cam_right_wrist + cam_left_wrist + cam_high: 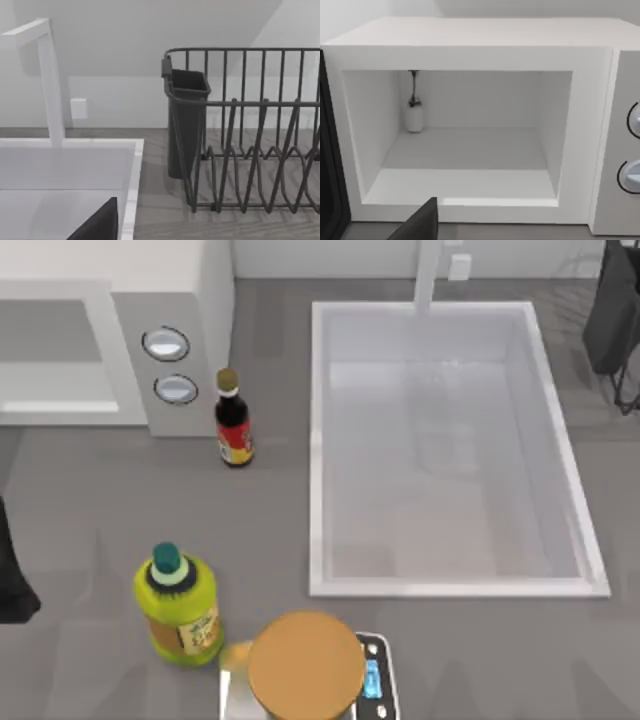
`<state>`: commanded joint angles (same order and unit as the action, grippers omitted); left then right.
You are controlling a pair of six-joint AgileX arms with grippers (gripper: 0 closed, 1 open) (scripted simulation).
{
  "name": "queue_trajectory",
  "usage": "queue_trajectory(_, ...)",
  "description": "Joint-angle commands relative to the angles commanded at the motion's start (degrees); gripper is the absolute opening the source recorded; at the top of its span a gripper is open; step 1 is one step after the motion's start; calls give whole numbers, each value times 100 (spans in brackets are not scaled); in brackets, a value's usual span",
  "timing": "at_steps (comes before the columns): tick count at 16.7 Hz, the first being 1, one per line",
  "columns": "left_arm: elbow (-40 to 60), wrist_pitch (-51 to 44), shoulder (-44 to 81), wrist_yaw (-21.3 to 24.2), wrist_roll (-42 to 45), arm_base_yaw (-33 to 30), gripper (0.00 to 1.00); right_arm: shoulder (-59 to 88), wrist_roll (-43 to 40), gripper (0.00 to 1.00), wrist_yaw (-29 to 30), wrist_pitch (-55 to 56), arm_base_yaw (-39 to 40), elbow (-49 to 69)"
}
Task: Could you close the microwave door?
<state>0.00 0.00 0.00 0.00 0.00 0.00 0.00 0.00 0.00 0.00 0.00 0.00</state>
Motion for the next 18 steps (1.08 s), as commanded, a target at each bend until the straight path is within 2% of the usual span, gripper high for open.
queue_trajectory(1,0,0,0,0,0,0,100,0,0,100,0,0,0,0)
queue_trajectory(14,0,0,0,0,0,0,2,0,0,100,0,0,0,0)
queue_trajectory(18,0,0,0,0,0,0,0,0,0,100,0,0,0,0)
